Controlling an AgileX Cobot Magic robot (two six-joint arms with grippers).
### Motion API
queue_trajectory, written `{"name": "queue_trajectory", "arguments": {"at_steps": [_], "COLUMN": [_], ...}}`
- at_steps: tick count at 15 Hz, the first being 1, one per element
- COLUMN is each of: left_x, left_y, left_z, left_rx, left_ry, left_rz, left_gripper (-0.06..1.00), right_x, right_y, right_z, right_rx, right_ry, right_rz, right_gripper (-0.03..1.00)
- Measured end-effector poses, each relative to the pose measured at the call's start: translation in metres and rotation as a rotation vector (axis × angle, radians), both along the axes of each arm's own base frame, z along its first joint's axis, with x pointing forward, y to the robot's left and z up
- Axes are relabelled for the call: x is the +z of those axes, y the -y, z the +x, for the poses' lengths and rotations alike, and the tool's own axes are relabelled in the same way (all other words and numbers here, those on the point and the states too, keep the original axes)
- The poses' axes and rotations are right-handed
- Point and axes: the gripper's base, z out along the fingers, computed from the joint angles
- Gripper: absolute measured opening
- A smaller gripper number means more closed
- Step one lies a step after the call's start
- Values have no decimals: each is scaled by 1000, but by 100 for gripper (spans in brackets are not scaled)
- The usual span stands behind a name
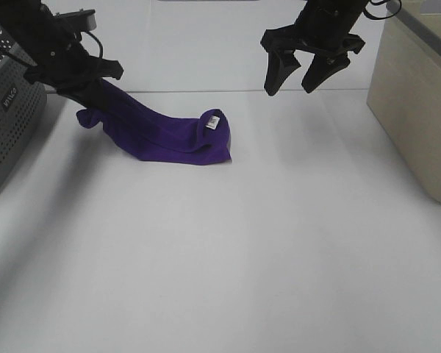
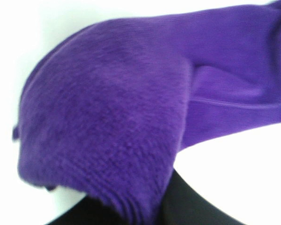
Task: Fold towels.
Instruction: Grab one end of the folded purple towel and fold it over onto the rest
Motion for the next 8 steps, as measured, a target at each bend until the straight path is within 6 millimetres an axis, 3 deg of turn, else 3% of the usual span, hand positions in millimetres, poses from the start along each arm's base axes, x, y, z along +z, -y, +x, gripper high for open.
{"name": "queue_trajectory", "arguments": {"at_steps": [3, 8], "left_x": [1, -40], "left_y": [44, 98], "left_z": [-7, -7], "left_rx": [-135, -165], "left_ry": [14, -9], "left_rz": [-83, -163], "left_gripper": [6, 6], "right_x": [16, 45], "right_y": [1, 4], "right_z": [-4, -13], "right_rx": [0, 0], "right_ry": [32, 89], "right_rz": [9, 26], "right_gripper": [73, 73]}}
